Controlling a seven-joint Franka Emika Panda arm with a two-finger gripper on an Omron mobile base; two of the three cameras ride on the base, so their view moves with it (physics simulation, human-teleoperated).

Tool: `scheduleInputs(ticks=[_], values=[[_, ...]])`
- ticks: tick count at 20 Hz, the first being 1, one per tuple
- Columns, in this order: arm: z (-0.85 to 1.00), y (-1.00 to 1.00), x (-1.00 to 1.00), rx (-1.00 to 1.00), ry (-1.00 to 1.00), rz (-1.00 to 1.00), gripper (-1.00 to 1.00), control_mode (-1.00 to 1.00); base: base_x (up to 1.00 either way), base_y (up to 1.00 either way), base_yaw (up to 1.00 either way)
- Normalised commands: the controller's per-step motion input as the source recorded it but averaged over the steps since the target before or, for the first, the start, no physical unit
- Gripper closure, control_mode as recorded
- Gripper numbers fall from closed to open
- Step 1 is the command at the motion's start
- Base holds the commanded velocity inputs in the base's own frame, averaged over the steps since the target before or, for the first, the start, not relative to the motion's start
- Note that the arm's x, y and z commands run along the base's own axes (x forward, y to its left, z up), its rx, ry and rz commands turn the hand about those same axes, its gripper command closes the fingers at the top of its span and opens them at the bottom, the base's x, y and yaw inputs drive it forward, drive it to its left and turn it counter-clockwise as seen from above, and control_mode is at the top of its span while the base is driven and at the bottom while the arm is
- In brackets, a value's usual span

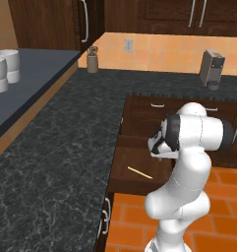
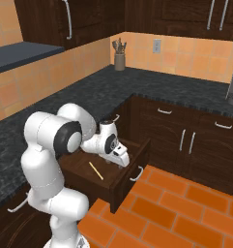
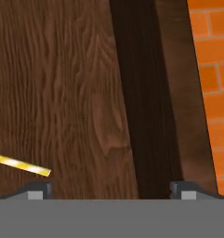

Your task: Take a straw from the drawer in front and place it inside the glass cup on the dining counter.

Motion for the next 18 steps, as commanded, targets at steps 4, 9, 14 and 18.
scheduleInputs(ticks=[4, 9, 14, 18], values=[[-0.33, -0.84, 0.00, -0.07, 0.00, -0.01, -1.00, -1.00, 0.00, 0.00, 0.00], [-0.14, -1.00, -0.01, -0.05, 0.00, -0.01, -1.00, -1.00, 0.00, 0.00, 0.00], [0.17, -0.75, -0.21, 0.00, -0.03, 0.00, -1.00, -1.00, 0.00, 0.00, 0.00], [0.77, 0.66, -0.21, 0.10, -0.02, 0.23, -1.00, -1.00, 0.00, 0.00, 0.00]])
